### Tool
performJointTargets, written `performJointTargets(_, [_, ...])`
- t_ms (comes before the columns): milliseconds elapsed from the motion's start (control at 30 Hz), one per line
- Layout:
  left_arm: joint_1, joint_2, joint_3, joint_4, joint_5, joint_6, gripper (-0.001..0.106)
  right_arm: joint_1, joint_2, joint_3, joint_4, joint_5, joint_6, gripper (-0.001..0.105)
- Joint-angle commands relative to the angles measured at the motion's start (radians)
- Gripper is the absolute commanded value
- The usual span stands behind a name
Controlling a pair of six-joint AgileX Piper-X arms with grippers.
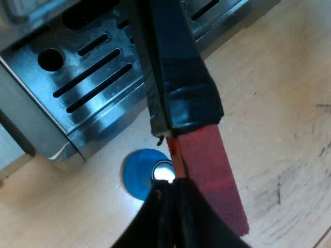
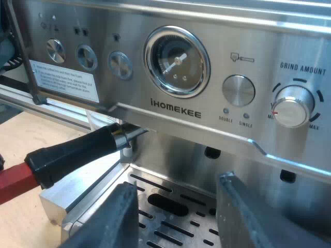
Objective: Put the handle in the coffee machine
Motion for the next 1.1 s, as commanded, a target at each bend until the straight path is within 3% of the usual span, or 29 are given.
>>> performJointTargets(33, [-0.025,-0.008,0.000,0.037,0.136,-0.027,0.001,0.003,-0.009,-0.011,-0.006,-0.006,-0.016,0.039])
performJointTargets(200, [-0.025,-0.023,0.004,0.010,0.133,-0.039,0.001,0.003,-0.009,-0.011,-0.006,-0.006,-0.016,0.039])
performJointTargets(433, [-0.025,-0.115,0.092,-0.105,0.080,-0.093,0.001,0.003,-0.009,-0.011,-0.006,-0.006,-0.016,0.039])
performJointTargets(700, [-0.040,-0.130,0.137,-0.123,0.051,-0.108,0.001,0.003,-0.009,-0.011,-0.006,-0.006,-0.016,0.039])
performJointTargets(967, [-0.040,-0.187,0.136,-0.151,0.057,-0.108,0.001,0.003,-0.009,-0.011,-0.006,-0.006,-0.016,0.039])
performJointTargets(1100, [-0.040,-0.205,0.136,-0.154,0.108,-0.108,0.001,0.003,-0.009,-0.011,-0.006,-0.006,-0.016,0.039])
